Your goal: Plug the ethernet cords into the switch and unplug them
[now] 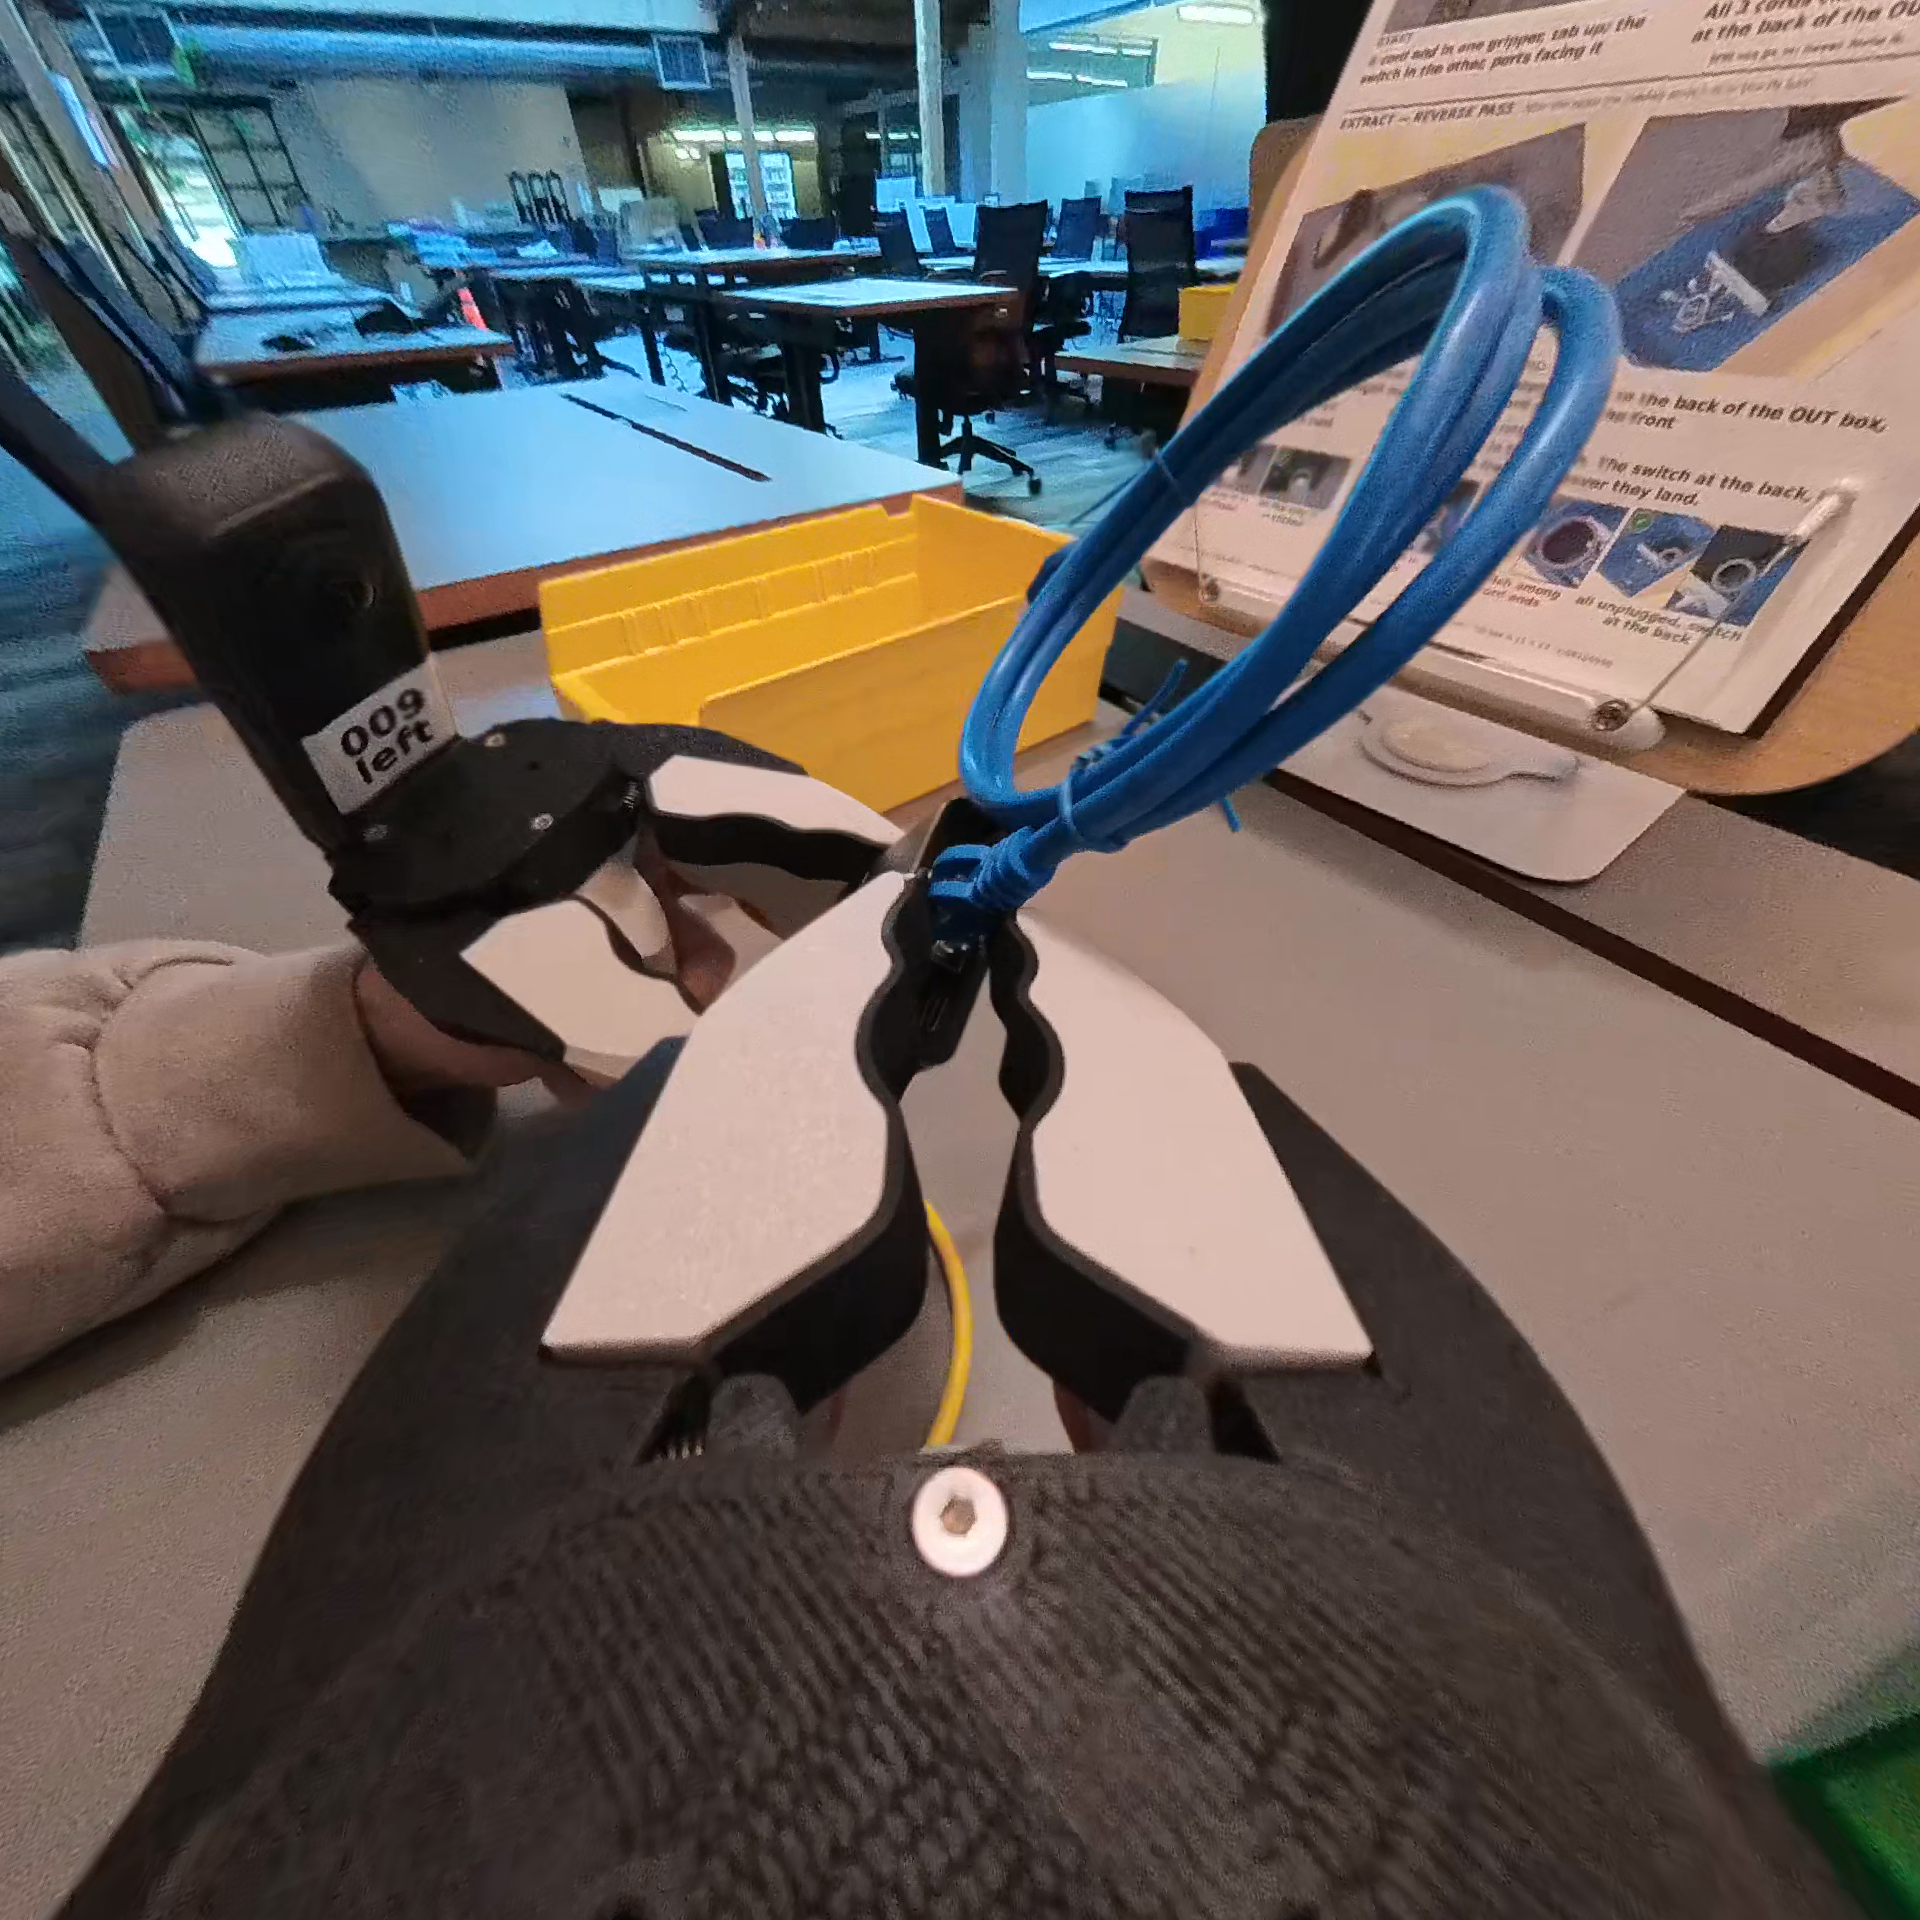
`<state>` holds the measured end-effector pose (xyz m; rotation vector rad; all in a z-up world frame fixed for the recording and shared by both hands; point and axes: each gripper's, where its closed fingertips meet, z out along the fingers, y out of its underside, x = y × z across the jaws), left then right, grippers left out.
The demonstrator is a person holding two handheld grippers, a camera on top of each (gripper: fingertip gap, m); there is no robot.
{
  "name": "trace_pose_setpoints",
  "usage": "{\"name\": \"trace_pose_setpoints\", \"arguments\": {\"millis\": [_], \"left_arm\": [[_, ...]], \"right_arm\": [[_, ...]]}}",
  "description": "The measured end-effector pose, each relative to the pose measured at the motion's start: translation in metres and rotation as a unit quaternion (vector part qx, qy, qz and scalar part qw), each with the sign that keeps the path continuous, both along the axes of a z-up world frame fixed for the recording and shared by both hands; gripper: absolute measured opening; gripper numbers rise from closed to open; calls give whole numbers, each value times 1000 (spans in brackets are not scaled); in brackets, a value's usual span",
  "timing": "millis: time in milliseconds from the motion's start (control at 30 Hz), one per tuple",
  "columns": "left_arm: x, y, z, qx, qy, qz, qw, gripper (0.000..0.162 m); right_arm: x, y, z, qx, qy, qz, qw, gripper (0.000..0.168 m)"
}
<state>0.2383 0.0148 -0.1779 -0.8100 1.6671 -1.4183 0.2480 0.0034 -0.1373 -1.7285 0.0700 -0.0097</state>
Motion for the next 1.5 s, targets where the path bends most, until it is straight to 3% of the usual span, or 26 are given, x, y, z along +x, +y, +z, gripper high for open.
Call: {"name": "trace_pose_setpoints", "arguments": {"millis": [100,233,433,767,1100,1400,1500], "left_arm": [[0,-2,1,-21,1,-10,1000,61],[-1,2,3,65,-38,27,997,61],[-4,-1,16,117,-91,62,987,61],[-7,-5,23,160,-122,84,976,61],[-7,-6,24,177,-134,97,970,60],[-6,-8,23,190,-140,103,966,60],[-6,-9,21,186,-132,96,969,61]], "right_arm": [[0,0,1,-10,-12,1,1000,14],[-4,-1,2,42,96,35,994,14],[-6,-6,12,161,229,47,959,13],[-11,-8,15,207,251,28,945,15],[-10,-10,17,276,338,27,899,16],[-7,-15,16,287,356,23,889,16],[-5,-17,13,280,333,17,900,16]]}}
